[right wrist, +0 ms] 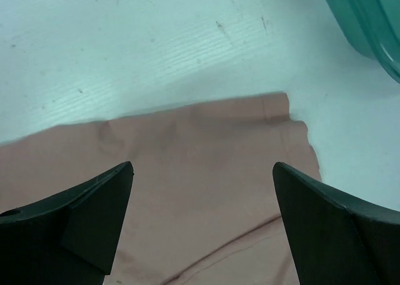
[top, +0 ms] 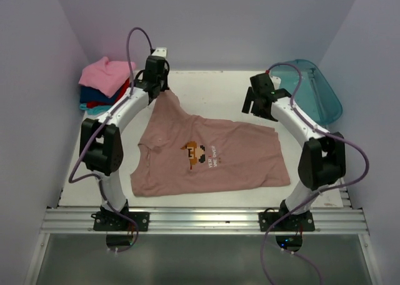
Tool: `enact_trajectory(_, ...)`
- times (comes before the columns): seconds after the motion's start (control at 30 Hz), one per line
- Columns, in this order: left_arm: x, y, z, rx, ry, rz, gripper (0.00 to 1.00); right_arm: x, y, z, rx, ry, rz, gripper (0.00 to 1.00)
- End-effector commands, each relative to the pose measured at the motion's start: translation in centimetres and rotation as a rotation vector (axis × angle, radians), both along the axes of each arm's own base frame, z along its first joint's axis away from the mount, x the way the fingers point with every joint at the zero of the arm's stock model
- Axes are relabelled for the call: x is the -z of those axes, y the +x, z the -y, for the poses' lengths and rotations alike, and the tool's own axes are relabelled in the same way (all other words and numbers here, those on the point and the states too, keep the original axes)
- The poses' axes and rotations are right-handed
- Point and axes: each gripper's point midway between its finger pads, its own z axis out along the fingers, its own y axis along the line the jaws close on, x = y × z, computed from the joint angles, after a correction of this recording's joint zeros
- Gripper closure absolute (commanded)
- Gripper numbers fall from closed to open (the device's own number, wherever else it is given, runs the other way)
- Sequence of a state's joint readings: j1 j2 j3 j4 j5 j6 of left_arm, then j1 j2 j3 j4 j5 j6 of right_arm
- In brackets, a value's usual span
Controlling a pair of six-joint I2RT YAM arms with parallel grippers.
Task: Fold and stack the t-shirts
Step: Grap the side of the flattened tshirt furthest away from the robot with both arms
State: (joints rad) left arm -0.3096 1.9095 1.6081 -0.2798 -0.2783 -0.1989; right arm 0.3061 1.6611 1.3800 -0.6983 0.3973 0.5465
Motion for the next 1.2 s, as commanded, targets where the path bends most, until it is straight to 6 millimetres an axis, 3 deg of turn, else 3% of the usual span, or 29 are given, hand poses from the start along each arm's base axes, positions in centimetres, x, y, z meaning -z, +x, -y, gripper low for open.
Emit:
enact_trajectory(0.0,-1.7,-2.4,-1.3,-0.023,-0.004,-0.013,1.00,2.0,2.8,-0.2,-0.006,0.014,-0.040,0.02)
enact_trajectory(0.17,-2.4,-5.9,-1.5,-0.009,-0.049,-0.045,1.00,4.9,4.0,1.1,0.024,0.047,-0.112,0.05)
enact_trajectory(0.37,-4.0,-10.2,-2.4,0.003,-0.061,-0.056,1.00,5.7,4.8,2.4,0.041,0.062,-0.117,0.07)
enact_trajectory(0.47,-6.1,-12.6,-2.9,0.008,-0.081,-0.039,1.00,5.9,5.2,2.9,0.043,0.059,-0.121,0.10)
enact_trajectory(0.67,-8.2,-16.3,-2.9,0.036,-0.136,-0.017,1.00,6.9,5.6,2.4,0.031,0.088,-0.143,0.30)
enact_trajectory(0.9,-6.6,-18.0,-2.8,0.050,-0.156,-0.061,1.00,10.9,4.6,1.6,0.018,0.129,-0.222,0.39)
enact_trajectory(1.0,-6.4,-18.1,-2.7,0.054,-0.163,-0.066,1.00,12.2,4.0,1.4,0.015,0.140,-0.254,0.48)
enact_trajectory(1.17,-6.2,-18.3,-2.8,0.051,-0.157,-0.069,1.00,12.5,2.7,1.3,0.021,0.157,-0.261,0.51)
